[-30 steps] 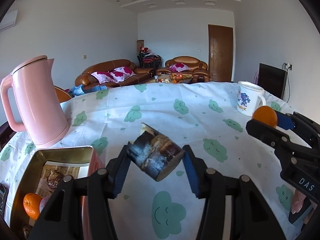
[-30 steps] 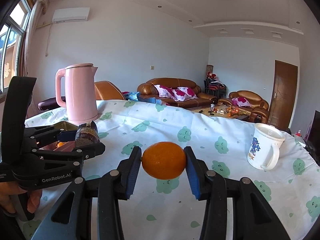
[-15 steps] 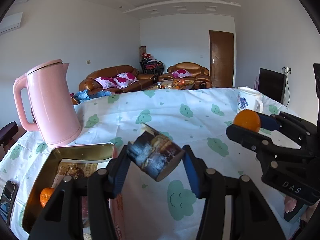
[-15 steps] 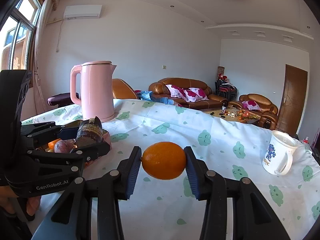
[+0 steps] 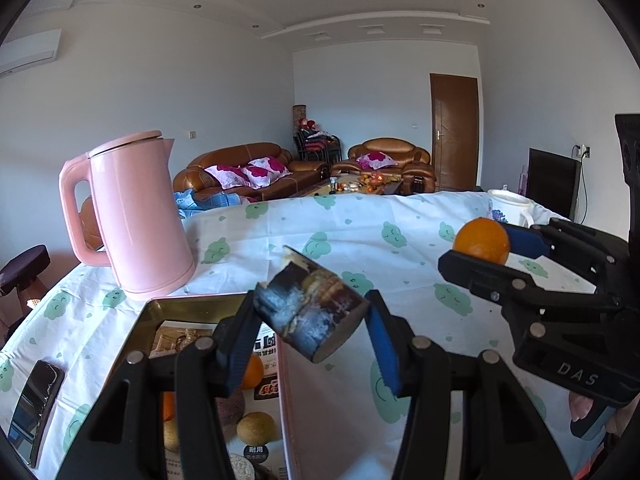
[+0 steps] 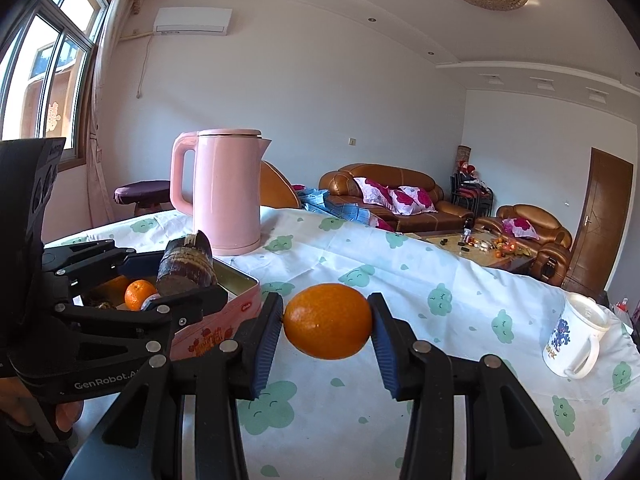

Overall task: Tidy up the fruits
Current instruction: 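Lower the dark jar into the tin with the left tool while the right releases the orange there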

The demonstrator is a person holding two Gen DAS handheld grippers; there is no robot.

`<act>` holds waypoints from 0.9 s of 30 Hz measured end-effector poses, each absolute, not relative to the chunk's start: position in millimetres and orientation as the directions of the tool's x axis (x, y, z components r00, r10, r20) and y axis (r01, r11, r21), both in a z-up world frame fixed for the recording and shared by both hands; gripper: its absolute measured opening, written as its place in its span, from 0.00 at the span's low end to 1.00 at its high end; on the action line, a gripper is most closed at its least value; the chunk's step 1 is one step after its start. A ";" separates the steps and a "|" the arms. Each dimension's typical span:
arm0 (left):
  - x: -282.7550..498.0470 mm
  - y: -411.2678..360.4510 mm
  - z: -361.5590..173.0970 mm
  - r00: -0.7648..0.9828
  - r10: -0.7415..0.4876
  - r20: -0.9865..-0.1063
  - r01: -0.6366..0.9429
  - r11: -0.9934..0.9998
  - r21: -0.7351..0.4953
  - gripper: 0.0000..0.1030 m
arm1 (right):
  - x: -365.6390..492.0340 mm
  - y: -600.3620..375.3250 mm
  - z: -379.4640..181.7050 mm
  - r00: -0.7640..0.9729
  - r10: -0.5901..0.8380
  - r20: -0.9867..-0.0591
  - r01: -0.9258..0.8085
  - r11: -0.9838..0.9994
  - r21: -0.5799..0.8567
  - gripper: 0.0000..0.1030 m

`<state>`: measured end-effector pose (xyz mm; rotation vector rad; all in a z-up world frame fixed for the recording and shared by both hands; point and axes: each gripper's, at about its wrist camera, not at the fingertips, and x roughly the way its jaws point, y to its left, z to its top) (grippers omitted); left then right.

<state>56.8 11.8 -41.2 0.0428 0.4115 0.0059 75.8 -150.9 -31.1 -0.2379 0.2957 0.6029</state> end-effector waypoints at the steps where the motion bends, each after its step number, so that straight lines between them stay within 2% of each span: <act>1: 56.2 13.8 -41.1 0.916 0.018 -0.400 -0.001 0.999 0.043 0.52 | 75.0 -148.4 -30.2 0.782 0.523 -0.339 -0.590 0.796 -0.136 0.44; 27: 34.1 66.6 -37.7 0.912 0.115 -0.395 -0.109 0.993 0.037 0.52 | 63.5 -83.0 -18.2 0.729 0.595 -0.338 -0.673 0.712 -0.198 0.44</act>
